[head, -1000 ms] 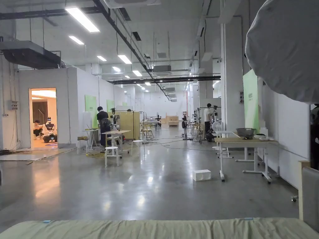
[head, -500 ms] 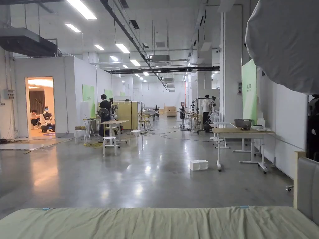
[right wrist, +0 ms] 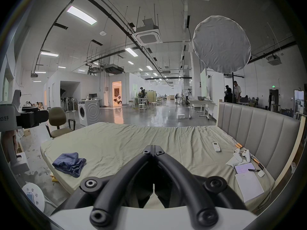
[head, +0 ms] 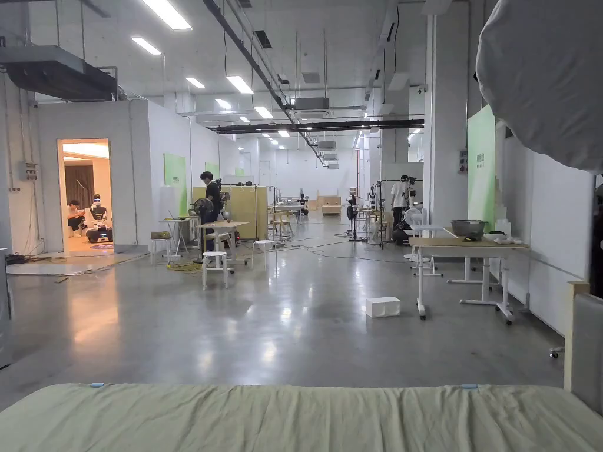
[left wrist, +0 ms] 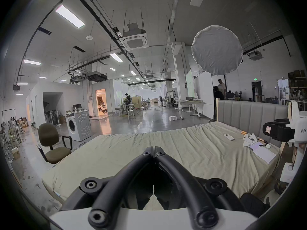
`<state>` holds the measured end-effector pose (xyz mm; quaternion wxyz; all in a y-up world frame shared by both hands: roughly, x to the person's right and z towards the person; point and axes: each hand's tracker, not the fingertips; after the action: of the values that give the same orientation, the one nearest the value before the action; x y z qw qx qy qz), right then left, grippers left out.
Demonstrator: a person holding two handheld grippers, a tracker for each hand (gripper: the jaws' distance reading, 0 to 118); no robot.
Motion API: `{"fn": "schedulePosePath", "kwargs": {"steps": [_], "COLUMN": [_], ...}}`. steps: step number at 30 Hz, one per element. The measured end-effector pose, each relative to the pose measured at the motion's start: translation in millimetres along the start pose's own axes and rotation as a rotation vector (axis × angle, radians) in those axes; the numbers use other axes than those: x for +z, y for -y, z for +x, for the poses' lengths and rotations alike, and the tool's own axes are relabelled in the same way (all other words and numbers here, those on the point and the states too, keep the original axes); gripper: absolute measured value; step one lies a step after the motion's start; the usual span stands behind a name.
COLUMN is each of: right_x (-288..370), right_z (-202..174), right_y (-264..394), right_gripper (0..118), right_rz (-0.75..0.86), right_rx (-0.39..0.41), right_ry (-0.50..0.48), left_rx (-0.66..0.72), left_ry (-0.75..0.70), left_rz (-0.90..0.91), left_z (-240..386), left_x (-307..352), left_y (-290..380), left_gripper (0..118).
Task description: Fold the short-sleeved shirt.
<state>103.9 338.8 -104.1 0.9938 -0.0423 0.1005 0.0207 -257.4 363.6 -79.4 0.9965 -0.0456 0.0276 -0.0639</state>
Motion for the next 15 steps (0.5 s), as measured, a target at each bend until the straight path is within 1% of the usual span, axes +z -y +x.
{"fn": "schedulePosePath", "kwargs": {"steps": [12, 13, 14, 15], "right_x": [-0.4, -0.5, -0.5, -0.3], "right_z": [-0.9, -1.2, -1.4, -1.6], "right_y": [-1.6, -1.5, -1.5, -1.7], "right_gripper": [0, 4, 17, 25], "right_rz": [-0.001, -0.002, -0.001, 0.002], "right_rx": [-0.003, -0.003, -0.002, -0.002], "right_ry": [-0.001, -0.002, -0.003, -0.003], "left_rx": [0.015, 0.016, 0.017, 0.016], "left_ry": [0.009, 0.008, 0.004, -0.003], "left_rz": [-0.002, 0.0, 0.001, 0.005], "left_z": [-0.5, -1.3, -1.0, -1.0], "left_x": [-0.1, -0.6, -0.4, 0.3], "left_y": [-0.9, -0.7, -0.6, -0.5], "left_gripper": [0, 0, 2, 6]}}
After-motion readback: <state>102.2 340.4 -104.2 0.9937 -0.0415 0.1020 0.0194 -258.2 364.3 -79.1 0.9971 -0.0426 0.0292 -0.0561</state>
